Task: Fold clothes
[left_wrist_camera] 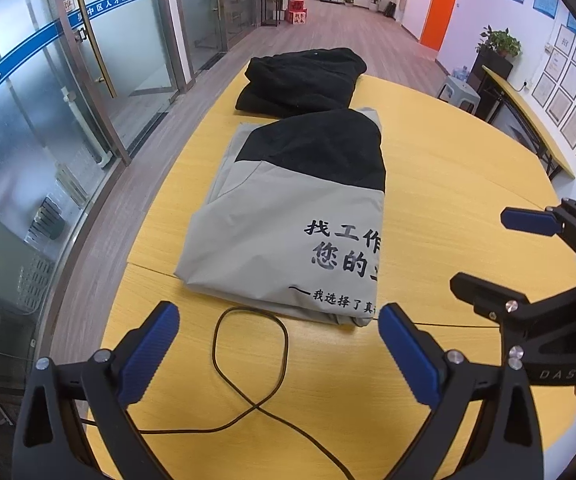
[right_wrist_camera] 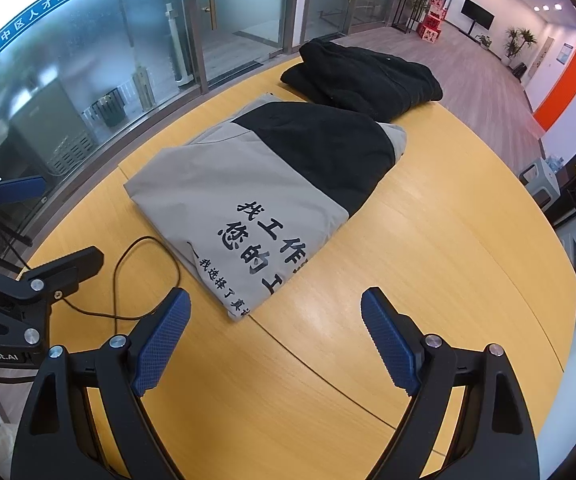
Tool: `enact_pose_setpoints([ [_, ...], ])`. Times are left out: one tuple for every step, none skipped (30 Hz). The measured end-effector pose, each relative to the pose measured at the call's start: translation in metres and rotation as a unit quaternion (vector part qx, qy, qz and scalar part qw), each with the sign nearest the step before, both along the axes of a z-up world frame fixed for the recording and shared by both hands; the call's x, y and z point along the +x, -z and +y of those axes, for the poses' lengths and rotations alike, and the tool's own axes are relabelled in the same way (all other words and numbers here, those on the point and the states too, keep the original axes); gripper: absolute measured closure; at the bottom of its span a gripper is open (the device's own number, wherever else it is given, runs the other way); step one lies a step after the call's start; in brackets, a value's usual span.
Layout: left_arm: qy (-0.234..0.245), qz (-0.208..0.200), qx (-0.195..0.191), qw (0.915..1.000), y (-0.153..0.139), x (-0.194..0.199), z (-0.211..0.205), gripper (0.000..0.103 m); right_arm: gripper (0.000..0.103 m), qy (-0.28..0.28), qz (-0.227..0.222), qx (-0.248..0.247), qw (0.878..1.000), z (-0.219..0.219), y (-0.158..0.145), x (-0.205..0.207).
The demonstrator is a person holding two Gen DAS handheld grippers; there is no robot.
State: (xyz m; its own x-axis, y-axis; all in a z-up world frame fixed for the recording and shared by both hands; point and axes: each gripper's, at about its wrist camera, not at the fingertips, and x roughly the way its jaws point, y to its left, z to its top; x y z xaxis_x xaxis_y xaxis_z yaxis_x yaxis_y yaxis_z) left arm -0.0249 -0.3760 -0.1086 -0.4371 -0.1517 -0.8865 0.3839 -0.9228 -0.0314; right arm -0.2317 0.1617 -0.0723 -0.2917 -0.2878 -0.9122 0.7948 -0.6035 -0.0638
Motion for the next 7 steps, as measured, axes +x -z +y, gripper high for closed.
enact_pose_setpoints([
  [-0.006,0.005,0.009,0.9999,0.0,0.0014,-0.0021,0.0,0.015,-0.001,0.001,0.001,1.0,-0.0002,0.0003,0.0002],
  [-0.014,0.009,0.015,0.9998,-0.0001,0.0028,-0.004,0.0,0.015,-0.001,0.001,0.001,1.0,-0.0005,0.0005,0.0004],
  [-0.023,0.011,0.015,0.9996,-0.0003,0.0043,-0.0056,0.0,0.015,-0.001,0.0,0.001,1.0,-0.0007,0.001,0.0002],
  [-0.029,0.013,0.014,0.9994,-0.0005,0.0054,-0.0069,0.0,0.015,-0.001,-0.001,0.001,1.0,-0.001,0.0014,0.0001],
  [-0.03,0.014,0.011,0.9994,-0.0008,0.0058,-0.0074,0.0,0.015,-0.001,-0.003,0.002,1.0,-0.0013,0.0021,0.0001],
  [-0.03,0.014,0.007,0.9994,-0.0009,0.0058,-0.0078,0.0,0.015,-0.002,-0.005,0.002,1.0,-0.0016,0.0026,0.0002],
  [-0.03,0.011,0.004,0.9995,-0.0005,0.005,-0.0083,0.0,0.015,-0.002,-0.005,0.003,1.0,-0.0017,0.0029,0.0003],
])
